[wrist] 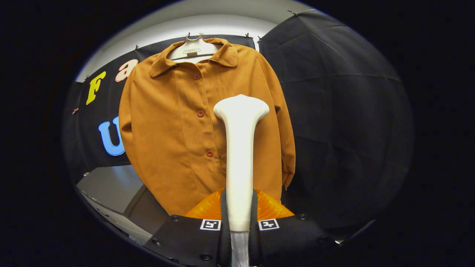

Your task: Iron the clothes twice with a garment steamer, once on the left side and once on the right side.

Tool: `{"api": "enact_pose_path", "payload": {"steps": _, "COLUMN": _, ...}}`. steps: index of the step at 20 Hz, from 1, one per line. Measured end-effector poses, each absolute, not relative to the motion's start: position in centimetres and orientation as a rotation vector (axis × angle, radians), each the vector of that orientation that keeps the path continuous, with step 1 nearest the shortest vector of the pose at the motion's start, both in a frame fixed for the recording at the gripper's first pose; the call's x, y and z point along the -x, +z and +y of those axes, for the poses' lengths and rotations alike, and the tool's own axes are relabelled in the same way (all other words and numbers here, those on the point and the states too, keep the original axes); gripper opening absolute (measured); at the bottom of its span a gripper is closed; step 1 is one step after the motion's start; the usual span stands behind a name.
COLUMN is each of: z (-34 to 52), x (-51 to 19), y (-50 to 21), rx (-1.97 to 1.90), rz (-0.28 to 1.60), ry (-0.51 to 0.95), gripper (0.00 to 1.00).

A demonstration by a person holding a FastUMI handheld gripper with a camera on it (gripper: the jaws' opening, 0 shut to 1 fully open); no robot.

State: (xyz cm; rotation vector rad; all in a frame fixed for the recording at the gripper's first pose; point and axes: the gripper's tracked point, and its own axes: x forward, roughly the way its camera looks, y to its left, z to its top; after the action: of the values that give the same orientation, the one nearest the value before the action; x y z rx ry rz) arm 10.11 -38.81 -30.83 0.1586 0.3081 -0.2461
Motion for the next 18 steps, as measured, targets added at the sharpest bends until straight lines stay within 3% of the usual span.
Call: {"api": "enact_pose_path", "payload": {"steps": 18, "z": -38.0, "x": -1.4, "y": -43.0, "rx": -0.194, "rz": 0.583, "ry": -0.341, "gripper": 0.22}}
